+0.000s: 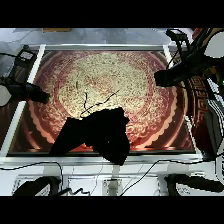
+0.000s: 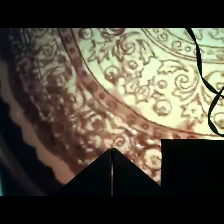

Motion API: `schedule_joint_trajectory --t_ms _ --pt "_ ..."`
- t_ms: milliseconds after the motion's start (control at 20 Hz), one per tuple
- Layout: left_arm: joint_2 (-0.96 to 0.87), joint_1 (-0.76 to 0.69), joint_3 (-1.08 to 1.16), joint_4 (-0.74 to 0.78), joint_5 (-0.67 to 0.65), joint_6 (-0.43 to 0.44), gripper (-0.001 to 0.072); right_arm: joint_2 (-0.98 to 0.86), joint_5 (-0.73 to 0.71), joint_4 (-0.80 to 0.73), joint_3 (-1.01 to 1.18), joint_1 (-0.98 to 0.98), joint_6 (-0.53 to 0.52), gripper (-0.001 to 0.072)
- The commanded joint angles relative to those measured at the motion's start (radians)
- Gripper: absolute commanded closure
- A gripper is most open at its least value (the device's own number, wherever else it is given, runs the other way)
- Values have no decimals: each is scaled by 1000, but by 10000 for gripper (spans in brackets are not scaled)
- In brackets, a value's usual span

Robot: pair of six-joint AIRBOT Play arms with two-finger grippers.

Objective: Fold the clothes and pants, and hang the long-sleeved shirts on hangers.

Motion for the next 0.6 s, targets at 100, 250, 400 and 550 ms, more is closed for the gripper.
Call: schedule_joint_trajectory --t_ms 100,250,400,550 --pt "1 1 1 0 0 0 698 0 -105 -2 0 1 -4 693" --pt "0 1 1 0 1 0 697 0 -120 -37 0 0 -13 693" --pt "-2 1 1 -1 0 0 697 11 -60 -14 -3 0 -70 693" --pt "-2 1 1 -4 0 0 697 90 -91 93 -85 0 -176 693"
